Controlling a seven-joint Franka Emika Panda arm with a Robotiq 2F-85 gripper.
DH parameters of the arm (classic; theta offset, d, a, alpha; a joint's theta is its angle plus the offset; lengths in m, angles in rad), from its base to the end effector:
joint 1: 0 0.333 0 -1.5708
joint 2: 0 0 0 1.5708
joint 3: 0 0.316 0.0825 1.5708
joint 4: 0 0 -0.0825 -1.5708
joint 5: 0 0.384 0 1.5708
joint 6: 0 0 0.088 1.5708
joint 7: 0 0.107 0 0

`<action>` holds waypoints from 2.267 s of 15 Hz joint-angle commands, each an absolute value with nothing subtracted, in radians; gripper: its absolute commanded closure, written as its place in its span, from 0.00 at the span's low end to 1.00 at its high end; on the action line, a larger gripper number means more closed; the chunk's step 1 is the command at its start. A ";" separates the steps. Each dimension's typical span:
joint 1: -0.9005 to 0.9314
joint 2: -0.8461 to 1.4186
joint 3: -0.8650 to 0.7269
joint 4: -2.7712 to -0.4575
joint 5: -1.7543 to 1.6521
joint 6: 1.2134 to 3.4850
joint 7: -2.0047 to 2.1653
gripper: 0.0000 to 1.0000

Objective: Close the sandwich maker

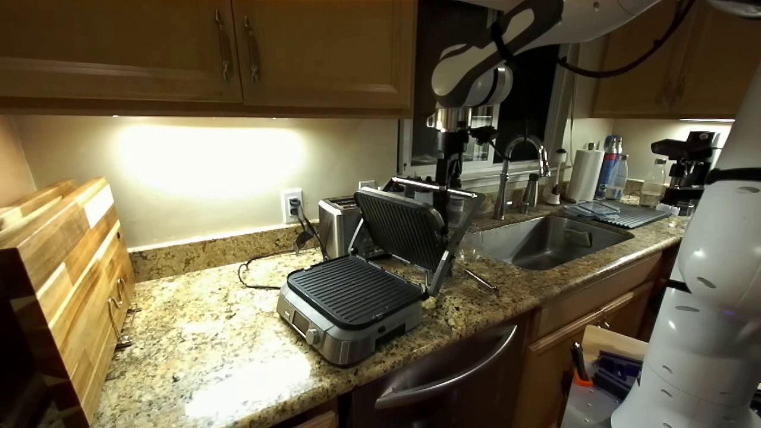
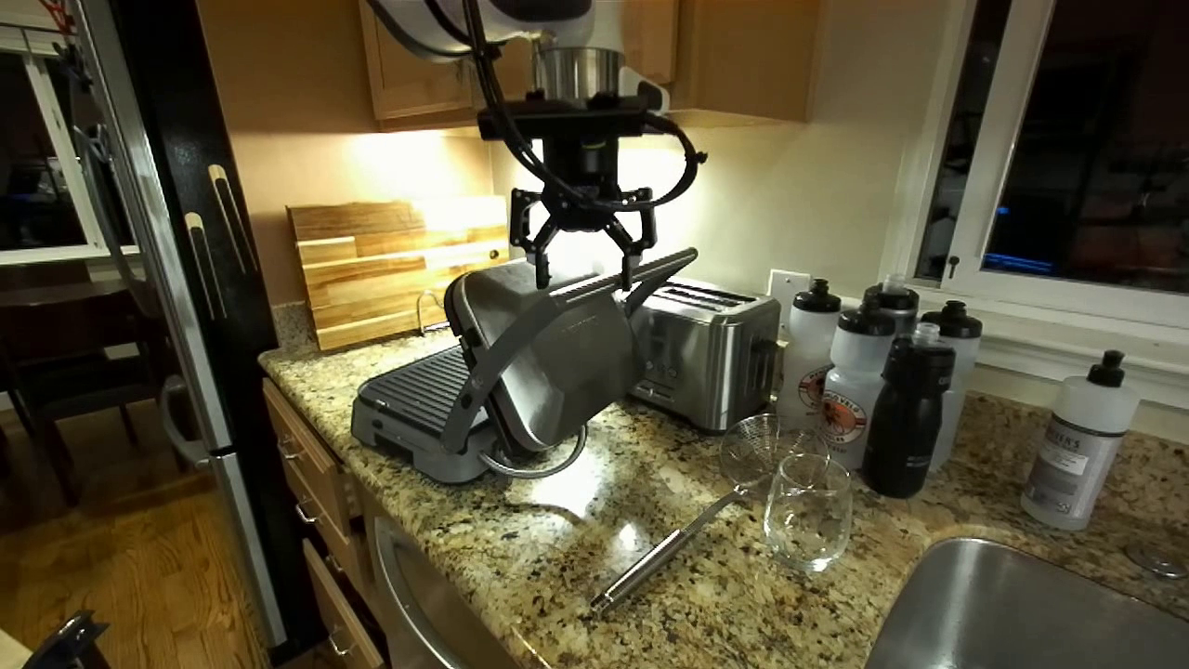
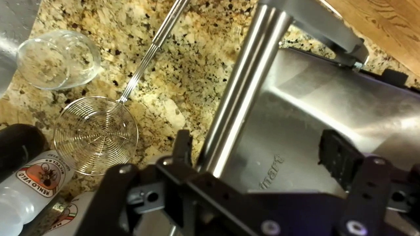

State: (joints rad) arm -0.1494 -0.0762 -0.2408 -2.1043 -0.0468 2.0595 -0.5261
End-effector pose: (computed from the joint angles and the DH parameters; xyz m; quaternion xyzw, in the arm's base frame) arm 0.4892 -0.2059 0.4535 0.9967 0.0787 0.0080 0.0170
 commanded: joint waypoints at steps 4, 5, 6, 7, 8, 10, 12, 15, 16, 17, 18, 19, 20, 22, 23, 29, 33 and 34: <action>-0.167 -0.095 -0.233 -2.153 -0.038 2.127 -0.506 0.26; -0.167 -0.099 -0.233 -2.151 -0.038 2.127 -0.506 0.32; -0.167 -0.104 -0.232 -2.153 -0.040 2.132 -0.504 0.40; -0.167 -0.108 -0.231 -2.152 -0.042 2.136 -0.504 0.46; -0.168 -0.113 -0.230 -2.151 -0.044 2.138 -0.504 0.53; -0.168 -0.120 -0.227 -2.150 -0.043 2.142 -0.505 0.66; -0.165 -0.125 -0.225 -2.148 -0.033 2.145 -0.516 0.79; -0.154 -0.128 -0.215 -2.140 -0.020 2.137 -0.523 0.90; -0.147 -0.127 -0.208 -2.134 -0.011 2.132 -0.528 0.87; -0.142 -0.126 -0.200 -2.128 -0.010 2.131 -0.532 0.87; -0.136 -0.123 -0.192 -2.121 -0.014 2.130 -0.537 0.87; -0.132 -0.123 -0.186 -2.117 -0.013 2.128 -0.540 0.87; -0.128 -0.123 -0.179 -2.113 -0.011 2.128 -0.545 0.87; -0.114 -0.127 -0.167 -2.111 0.004 2.127 -0.562 0.87; -0.106 -0.127 -0.160 -2.115 0.010 2.132 -0.568 0.87; -0.009 -0.067 -0.070 -2.082 0.123 2.115 -0.650 0.87; 0.033 -0.014 -0.013 -2.023 0.180 2.106 -0.641 0.87; 0.038 0.002 0.000 -2.014 0.186 2.104 -0.637 0.87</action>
